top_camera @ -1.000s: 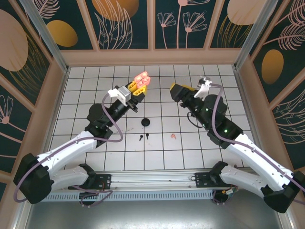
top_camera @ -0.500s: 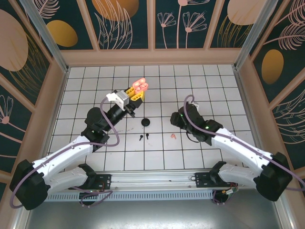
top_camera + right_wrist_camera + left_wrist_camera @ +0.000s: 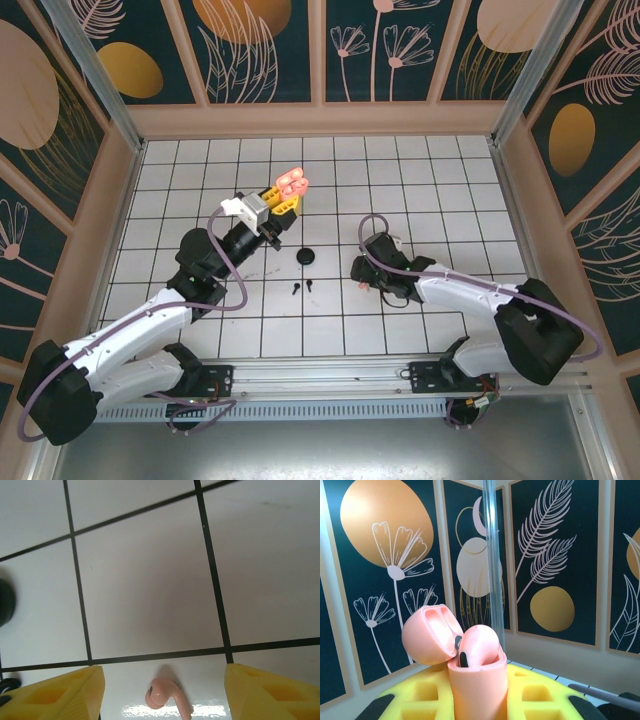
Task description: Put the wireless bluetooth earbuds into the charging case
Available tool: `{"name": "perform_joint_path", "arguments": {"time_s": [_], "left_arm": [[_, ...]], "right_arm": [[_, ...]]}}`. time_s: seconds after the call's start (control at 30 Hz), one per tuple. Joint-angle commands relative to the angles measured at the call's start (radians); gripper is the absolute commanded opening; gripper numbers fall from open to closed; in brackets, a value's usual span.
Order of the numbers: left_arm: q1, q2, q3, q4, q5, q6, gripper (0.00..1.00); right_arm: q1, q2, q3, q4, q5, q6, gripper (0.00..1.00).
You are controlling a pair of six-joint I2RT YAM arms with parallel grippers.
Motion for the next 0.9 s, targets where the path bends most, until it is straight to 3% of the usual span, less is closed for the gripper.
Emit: {"name": "perform_joint_path", "arguments": {"time_s": [0.0, 0.47, 0.87], "left_arm": [[-0.004, -0.014, -0.009, 0.012, -0.006, -0.017, 0.00], [-0.003, -0.010, -0.009, 0.023, -0.003, -0.025, 0.00], [-0.004, -0.006, -0.010, 0.032, 0.000, -0.027, 0.00]], "right_arm": [[0.006, 0.024, -0.029, 0.073, -0.030, 0.043, 0.64], [0.079, 0.140, -0.004, 0.110, -0.025, 0.078, 0.63], [0.150, 0.132, 0.029, -0.011, 0.010, 0.159, 0.61]]}}
